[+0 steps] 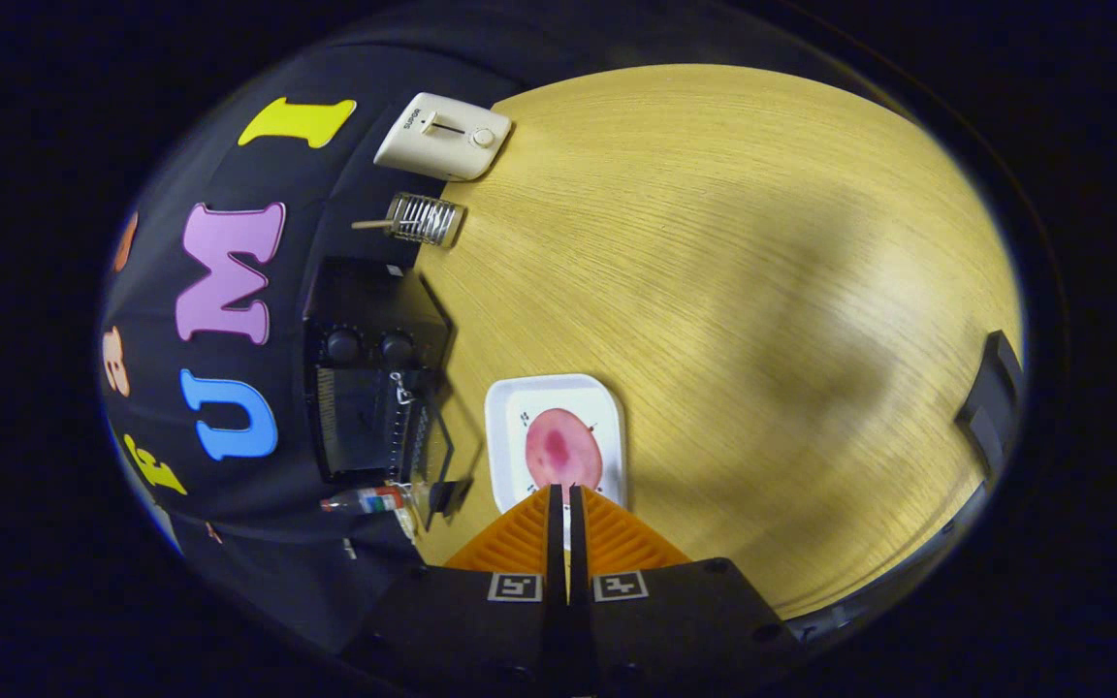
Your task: Open the toaster oven, put the food inside, and close the toaster oven door.
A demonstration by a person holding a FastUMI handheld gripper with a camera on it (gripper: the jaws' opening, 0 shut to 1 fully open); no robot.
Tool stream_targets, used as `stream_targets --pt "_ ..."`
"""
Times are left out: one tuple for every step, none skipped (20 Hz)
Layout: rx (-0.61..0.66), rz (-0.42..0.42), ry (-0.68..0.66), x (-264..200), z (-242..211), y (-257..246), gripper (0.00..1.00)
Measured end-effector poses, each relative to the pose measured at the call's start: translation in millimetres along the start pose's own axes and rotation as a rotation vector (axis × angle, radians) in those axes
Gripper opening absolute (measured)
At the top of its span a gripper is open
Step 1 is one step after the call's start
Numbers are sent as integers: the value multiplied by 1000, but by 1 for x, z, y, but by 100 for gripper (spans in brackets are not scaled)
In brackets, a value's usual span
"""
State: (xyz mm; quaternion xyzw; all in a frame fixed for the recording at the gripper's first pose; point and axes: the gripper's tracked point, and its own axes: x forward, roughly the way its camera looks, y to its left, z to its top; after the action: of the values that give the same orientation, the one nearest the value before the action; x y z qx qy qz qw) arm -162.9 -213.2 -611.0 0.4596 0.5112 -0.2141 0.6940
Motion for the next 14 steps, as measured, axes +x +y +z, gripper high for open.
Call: stream_targets --pt "-39 -78 -17 5 1 -13 5" --pt "-64 -123 -16 7 0 -18 5" --pt "-72 -136 -12 6 -4 -15 5" --pt "-74 -143 -10 11 -3 -12 13" --pt "-76 -142 -15 13 -6 -6 18" --pt "-81 -150 -17 17 -5 -3 24" --pt "-80 -164 -19 22 -5 -4 34" --pt "-74 -174 -23 26 -4 -2 35" --pt "-74 -194 -26 29 -2 -3 35" --pt "-81 -229 -32 34 1 -8 36" --pt "-90 -256 -34 37 3 -11 35" --pt "-98 -279 -22 40 2 -12 35" --pt "-105 -303 -10 42 -1 -15 35" --pt "-112 -308 -4 43 -1 -12 35"
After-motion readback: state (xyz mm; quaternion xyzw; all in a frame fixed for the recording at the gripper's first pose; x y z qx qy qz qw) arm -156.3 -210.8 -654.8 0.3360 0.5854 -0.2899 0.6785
